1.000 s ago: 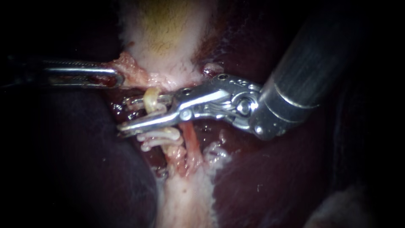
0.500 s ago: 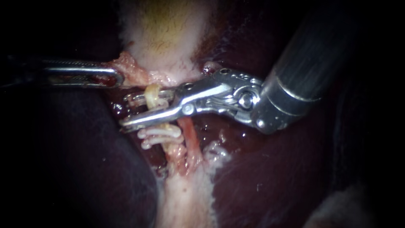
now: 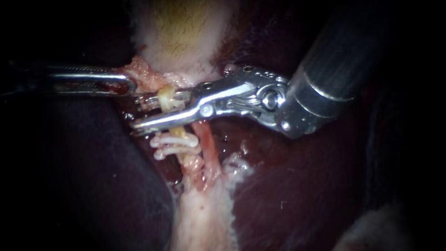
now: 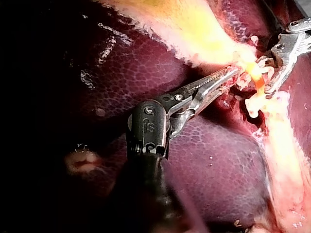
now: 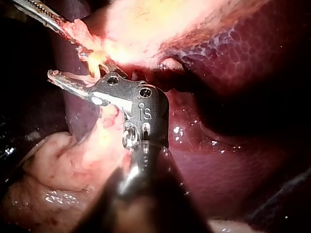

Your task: Clipping third clip left tube

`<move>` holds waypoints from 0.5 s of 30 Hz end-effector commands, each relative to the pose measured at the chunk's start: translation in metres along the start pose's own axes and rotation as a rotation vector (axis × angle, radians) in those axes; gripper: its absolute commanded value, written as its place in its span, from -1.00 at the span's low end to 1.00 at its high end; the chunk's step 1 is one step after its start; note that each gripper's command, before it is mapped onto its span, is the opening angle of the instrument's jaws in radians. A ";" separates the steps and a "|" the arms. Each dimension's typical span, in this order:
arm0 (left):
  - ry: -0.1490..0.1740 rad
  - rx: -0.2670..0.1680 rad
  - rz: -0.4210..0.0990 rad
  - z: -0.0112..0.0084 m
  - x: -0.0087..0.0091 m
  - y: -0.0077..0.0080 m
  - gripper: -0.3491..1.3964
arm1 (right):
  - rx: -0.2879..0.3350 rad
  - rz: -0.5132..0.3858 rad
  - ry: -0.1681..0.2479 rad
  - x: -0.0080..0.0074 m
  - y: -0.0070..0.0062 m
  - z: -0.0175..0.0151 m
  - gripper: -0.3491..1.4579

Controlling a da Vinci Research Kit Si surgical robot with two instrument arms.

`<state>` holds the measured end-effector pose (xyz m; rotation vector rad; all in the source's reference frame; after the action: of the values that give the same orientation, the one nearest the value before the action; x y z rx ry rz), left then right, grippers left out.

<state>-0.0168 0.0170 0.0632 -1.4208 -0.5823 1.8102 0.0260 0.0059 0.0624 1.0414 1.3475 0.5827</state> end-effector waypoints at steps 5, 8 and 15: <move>0.000 0.000 0.000 0.0000 0.0000 0.0000 -1.00 | 0.002 0.014 0.000 -0.0001 -0.0001 -0.0002 -0.34; 0.000 0.000 0.000 0.0000 0.0000 0.0000 -1.00 | 0.003 0.026 0.000 -0.0002 -0.0002 -0.0003 -0.44; 0.000 0.000 0.000 0.0000 0.0000 0.0000 -1.00 | 0.003 0.049 0.002 -0.0003 -0.0002 -0.0006 -0.71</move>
<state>-0.0168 0.0170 0.0632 -1.4207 -0.5826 1.8101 0.0254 0.0057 0.0624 1.0811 1.3275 0.6199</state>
